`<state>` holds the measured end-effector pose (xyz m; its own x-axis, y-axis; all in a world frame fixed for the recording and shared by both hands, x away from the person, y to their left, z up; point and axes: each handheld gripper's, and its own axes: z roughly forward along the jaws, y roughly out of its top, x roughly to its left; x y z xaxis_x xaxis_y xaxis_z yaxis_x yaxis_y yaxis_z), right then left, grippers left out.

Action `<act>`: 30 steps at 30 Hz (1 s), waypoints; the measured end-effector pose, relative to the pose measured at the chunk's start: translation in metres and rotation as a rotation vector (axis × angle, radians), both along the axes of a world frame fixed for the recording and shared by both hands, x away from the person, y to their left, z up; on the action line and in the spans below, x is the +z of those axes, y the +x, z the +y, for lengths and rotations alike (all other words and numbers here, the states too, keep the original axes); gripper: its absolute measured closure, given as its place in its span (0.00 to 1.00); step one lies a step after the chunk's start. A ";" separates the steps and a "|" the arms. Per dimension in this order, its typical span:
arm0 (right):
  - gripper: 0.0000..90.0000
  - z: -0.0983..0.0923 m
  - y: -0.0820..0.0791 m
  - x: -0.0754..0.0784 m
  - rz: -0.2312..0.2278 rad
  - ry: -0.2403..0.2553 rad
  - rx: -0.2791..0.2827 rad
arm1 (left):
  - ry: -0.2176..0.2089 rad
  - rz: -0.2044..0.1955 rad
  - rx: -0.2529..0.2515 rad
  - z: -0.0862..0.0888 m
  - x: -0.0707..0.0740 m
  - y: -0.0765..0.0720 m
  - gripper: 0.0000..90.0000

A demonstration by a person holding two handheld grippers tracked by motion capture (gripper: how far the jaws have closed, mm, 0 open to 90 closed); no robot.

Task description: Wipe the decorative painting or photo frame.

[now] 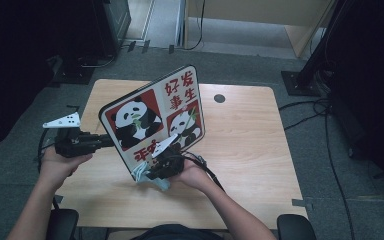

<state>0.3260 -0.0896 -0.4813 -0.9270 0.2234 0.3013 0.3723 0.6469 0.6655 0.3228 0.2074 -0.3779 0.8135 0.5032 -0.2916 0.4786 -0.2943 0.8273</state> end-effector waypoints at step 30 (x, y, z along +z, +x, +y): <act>0.89 0.032 0.008 0.138 -0.095 0.118 -0.002 | -0.008 -0.030 0.043 0.015 -0.002 -0.001 0.68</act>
